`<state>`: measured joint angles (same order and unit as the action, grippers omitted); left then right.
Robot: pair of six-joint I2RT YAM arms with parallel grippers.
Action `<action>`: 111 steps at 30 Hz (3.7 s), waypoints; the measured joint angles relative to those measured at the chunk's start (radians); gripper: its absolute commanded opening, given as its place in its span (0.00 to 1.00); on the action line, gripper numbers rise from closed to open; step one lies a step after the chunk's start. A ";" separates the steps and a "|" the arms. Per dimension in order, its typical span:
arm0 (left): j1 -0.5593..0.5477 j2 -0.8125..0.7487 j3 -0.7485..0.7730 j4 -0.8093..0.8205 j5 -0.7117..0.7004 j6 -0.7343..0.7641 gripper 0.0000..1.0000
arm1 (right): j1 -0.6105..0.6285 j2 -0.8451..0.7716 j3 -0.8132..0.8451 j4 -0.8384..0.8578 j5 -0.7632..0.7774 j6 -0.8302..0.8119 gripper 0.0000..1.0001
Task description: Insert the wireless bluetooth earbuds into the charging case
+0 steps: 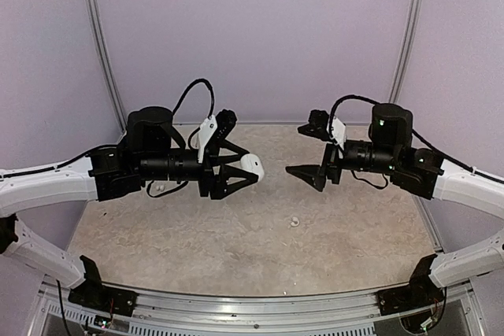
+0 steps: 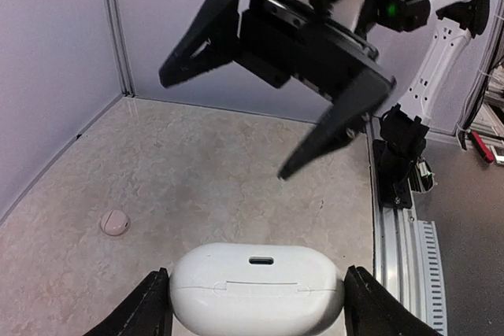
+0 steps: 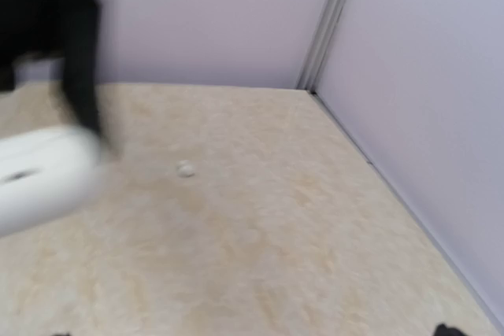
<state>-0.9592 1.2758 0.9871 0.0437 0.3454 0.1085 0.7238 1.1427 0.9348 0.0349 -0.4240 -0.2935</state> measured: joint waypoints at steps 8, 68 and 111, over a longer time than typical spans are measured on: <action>0.037 0.070 0.111 -0.005 0.013 -0.211 0.46 | 0.282 -0.002 -0.107 0.030 0.319 -0.223 0.78; 0.077 -0.129 -0.065 0.180 0.015 -0.249 0.97 | 0.262 -0.061 -0.145 0.241 0.281 -0.268 0.05; -0.187 -0.023 0.003 0.076 -0.136 0.236 0.42 | 0.190 -0.026 -0.173 0.383 -0.272 0.164 0.08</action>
<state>-1.1461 1.2533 0.9901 0.1196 0.2092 0.3443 0.9138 1.1168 0.7616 0.4175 -0.6960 -0.1291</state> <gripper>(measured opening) 0.448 0.234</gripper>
